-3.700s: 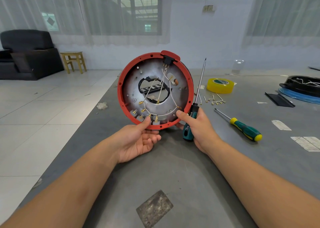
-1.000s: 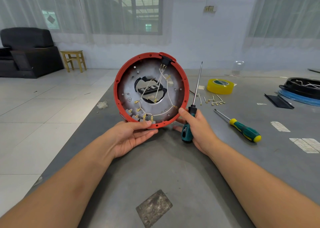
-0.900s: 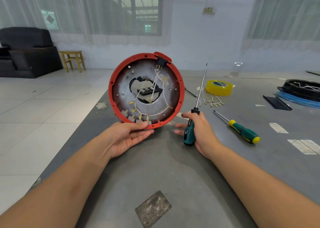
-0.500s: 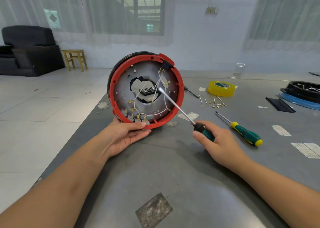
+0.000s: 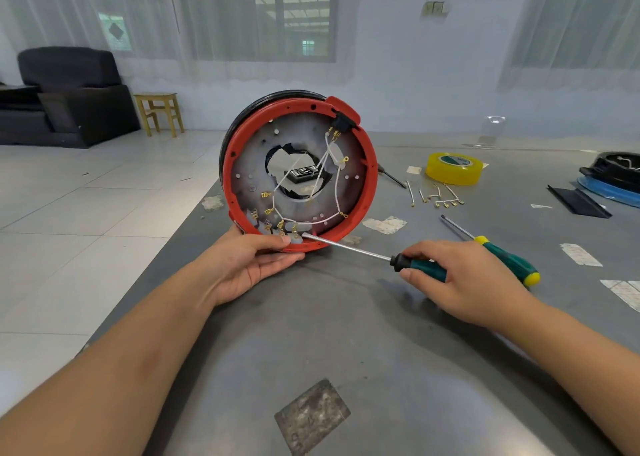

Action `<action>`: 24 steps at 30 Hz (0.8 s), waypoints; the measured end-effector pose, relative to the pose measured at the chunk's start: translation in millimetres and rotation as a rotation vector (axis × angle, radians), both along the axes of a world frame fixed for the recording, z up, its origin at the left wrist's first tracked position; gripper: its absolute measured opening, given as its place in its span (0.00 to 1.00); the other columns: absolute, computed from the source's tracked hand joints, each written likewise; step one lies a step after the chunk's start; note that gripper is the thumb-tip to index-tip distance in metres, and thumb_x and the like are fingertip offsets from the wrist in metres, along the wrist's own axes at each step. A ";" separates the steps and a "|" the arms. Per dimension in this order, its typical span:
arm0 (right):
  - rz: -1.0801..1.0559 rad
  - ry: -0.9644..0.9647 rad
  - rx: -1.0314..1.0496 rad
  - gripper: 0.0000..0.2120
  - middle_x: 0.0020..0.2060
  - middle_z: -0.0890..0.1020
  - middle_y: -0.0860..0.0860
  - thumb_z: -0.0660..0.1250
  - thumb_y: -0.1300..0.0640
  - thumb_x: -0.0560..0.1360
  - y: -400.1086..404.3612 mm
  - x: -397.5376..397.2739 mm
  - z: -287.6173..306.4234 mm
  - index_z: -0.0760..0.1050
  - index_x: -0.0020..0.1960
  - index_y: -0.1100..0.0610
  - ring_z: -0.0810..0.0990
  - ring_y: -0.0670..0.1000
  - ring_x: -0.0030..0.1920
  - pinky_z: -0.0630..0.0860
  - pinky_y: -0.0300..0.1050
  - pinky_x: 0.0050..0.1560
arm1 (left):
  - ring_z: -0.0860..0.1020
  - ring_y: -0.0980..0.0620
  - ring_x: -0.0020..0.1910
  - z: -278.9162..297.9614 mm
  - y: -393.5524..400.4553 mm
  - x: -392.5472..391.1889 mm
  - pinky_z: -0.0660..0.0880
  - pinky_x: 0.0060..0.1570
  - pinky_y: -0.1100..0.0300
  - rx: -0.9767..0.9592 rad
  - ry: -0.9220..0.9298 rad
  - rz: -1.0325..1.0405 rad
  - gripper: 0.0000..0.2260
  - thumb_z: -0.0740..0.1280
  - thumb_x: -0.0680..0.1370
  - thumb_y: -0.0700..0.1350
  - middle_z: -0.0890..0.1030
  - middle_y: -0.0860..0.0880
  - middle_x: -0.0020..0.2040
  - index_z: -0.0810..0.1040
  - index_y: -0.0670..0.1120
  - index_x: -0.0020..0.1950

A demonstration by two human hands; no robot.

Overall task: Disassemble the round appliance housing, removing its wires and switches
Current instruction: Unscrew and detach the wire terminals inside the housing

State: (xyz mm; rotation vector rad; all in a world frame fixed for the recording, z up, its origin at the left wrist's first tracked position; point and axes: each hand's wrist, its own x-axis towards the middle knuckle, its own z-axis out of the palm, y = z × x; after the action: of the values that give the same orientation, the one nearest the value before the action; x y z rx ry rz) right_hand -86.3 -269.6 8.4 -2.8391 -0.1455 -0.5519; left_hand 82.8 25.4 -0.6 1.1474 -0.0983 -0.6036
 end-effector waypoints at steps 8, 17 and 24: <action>-0.001 0.052 0.042 0.23 0.46 0.85 0.41 0.58 0.35 0.77 2.6 1.0 4.4 0.81 0.64 0.43 0.82 0.45 0.41 0.82 0.47 0.41 | 0.87 0.35 0.52 0.2 0.3 -2.1 0.85 0.41 0.55 0.021 -0.035 0.014 0.30 0.72 0.74 0.27 0.86 0.33 0.56 0.69 0.38 0.75; -0.021 0.084 0.135 0.17 0.42 0.85 0.44 0.61 0.39 0.79 9.8 3.9 1.8 0.83 0.61 0.43 0.82 0.47 0.39 0.81 0.55 0.42 | 0.87 0.36 0.53 2.0 -3.7 -6.3 0.85 0.40 0.55 0.044 -0.070 0.024 0.32 0.71 0.74 0.24 0.84 0.33 0.59 0.69 0.39 0.76; -0.031 0.079 0.086 0.21 0.44 0.87 0.45 0.59 0.37 0.79 15.0 3.0 2.7 0.82 0.63 0.44 0.82 0.48 0.40 0.81 0.54 0.42 | 0.88 0.37 0.50 1.7 -6.5 -7.5 0.85 0.39 0.55 0.081 -0.097 0.032 0.28 0.71 0.74 0.25 0.86 0.34 0.54 0.73 0.40 0.72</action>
State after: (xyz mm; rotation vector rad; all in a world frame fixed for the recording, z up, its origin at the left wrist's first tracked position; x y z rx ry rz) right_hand -83.3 -254.6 11.1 -2.7787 -0.0623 -0.4407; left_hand 75.3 18.9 1.1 1.2552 -0.1393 -0.5270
